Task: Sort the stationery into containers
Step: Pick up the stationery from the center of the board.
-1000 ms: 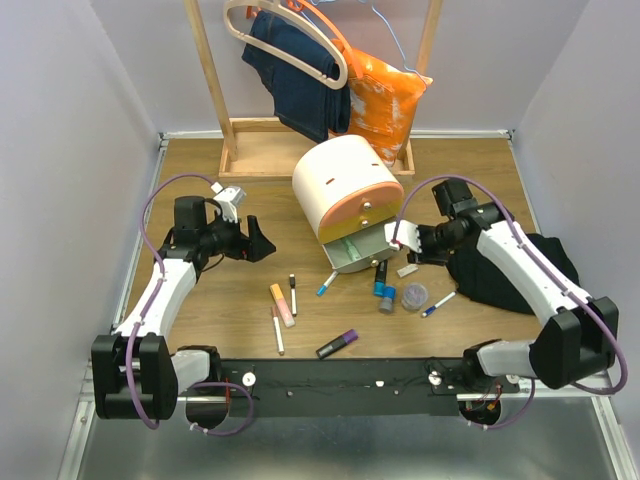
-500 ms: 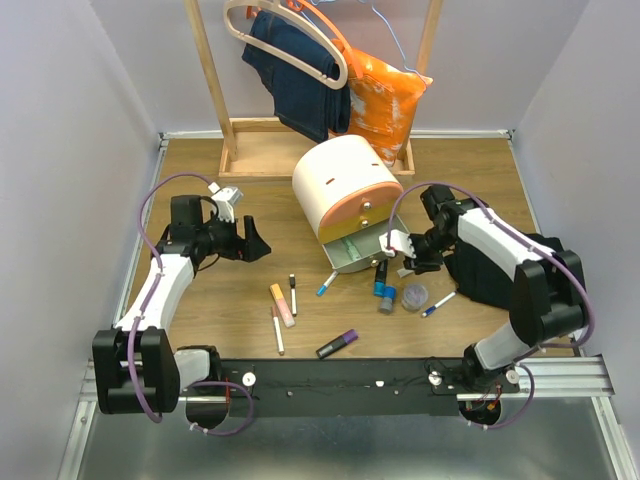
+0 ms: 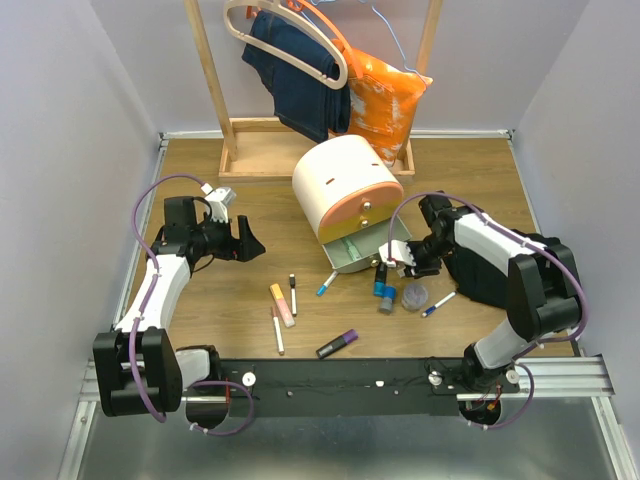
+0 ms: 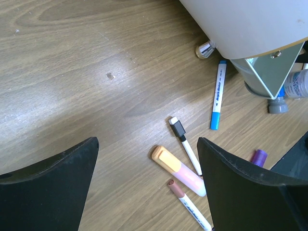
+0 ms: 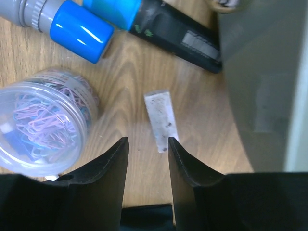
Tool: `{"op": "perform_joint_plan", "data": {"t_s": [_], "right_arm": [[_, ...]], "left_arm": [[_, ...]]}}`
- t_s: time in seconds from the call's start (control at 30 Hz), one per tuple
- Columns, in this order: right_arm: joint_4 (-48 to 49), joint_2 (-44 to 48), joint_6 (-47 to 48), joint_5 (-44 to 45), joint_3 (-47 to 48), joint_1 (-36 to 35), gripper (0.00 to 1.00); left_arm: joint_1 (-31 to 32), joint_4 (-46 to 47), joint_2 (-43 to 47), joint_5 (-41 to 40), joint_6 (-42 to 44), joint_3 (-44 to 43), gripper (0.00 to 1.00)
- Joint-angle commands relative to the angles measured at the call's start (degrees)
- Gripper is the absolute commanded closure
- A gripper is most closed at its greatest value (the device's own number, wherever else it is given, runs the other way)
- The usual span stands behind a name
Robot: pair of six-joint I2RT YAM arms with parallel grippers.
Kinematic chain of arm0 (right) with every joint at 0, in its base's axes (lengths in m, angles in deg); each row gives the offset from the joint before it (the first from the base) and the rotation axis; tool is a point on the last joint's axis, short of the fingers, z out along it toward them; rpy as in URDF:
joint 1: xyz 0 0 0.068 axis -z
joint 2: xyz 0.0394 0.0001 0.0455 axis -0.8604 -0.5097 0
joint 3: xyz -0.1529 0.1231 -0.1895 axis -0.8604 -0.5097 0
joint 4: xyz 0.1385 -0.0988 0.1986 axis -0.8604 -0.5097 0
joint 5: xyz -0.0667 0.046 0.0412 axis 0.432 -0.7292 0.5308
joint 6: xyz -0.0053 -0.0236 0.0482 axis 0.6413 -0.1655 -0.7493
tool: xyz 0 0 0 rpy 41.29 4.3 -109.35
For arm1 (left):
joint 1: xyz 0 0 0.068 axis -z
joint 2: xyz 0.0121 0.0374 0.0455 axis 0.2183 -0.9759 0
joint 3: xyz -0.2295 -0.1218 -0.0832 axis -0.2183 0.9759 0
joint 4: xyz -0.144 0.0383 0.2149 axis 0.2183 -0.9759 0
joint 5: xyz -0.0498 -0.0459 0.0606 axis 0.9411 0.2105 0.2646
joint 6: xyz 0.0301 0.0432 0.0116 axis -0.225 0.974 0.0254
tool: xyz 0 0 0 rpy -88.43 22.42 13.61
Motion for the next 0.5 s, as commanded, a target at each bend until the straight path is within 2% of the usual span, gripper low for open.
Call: {"op": "perform_joint_plan", "data": {"t_s": [0.0,0.47], "right_arm": [[2.67,-0.47,2.46,-0.76,-3.07,0.06,0.53],[7.41,0.93,0.44,-2.6,-4.65,0.15,0.53]], "left_arm": [[-0.56,-0.76,0.11,-0.12,0.75,-1.27,0.08],[-0.56,-0.23,-1.38,0.32,0.31,-1.36,0.08]]}}
